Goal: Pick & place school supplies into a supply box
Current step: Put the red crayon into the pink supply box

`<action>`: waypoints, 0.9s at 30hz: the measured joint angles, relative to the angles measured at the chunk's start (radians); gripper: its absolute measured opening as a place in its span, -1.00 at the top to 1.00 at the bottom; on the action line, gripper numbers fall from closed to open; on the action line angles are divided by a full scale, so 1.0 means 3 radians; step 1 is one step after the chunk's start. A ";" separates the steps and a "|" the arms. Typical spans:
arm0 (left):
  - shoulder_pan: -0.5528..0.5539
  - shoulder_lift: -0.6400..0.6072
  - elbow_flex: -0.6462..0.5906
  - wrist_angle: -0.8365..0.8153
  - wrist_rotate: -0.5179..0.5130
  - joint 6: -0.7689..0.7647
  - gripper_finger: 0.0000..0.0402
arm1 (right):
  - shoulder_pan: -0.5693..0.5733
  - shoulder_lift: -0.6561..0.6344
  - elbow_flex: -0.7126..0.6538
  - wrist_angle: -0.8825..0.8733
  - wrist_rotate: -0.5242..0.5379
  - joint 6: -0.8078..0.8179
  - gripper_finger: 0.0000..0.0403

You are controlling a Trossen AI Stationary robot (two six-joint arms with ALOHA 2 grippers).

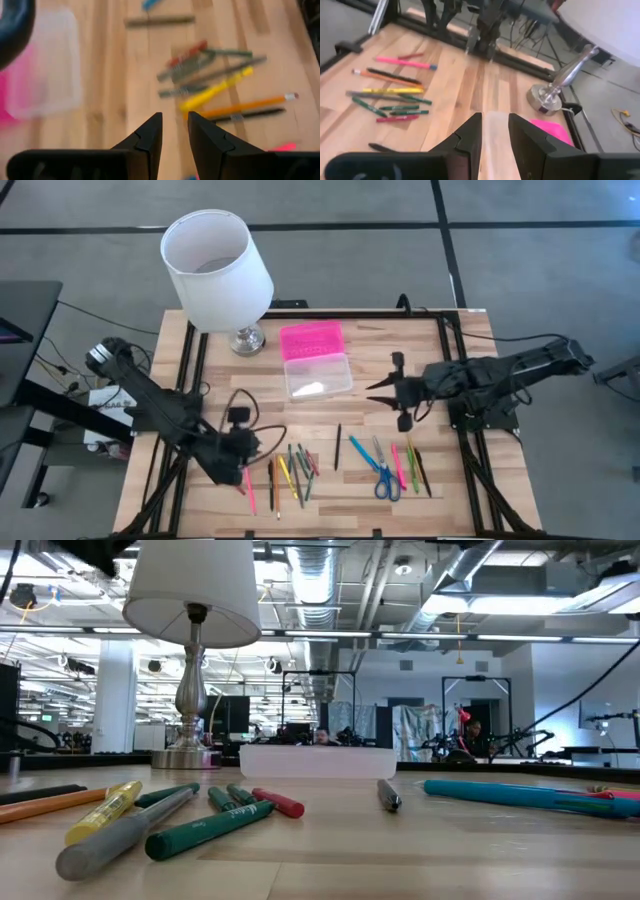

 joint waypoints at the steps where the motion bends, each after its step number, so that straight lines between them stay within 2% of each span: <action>1: -0.0017 0.0074 0.0000 -0.0043 0.0075 -0.0112 0.57 | 0.0018 0.0051 0.0023 -0.0017 0.0007 -0.0001 0.54; 6: -0.0025 0.0484 0.0000 -0.0077 0.0455 -0.0257 0.57 | 0.0067 0.0133 0.0043 -0.0019 0.0015 -0.0001 0.54; 13: -0.0019 0.0928 0.0000 -0.0159 0.0746 -0.0275 0.57 | 0.0159 0.0151 0.0044 -0.0023 -0.0020 0.0099 0.54; 20: -0.0098 0.0999 0.0000 -0.0148 0.1047 -0.0817 0.57 | 0.0308 0.0151 0.0044 -0.0035 -0.0023 0.0149 0.54; 27: -0.0494 0.0999 -0.0006 -0.0095 0.1002 -0.1410 0.57 | 0.0453 0.0151 0.0044 -0.0112 -0.0023 0.0150 0.54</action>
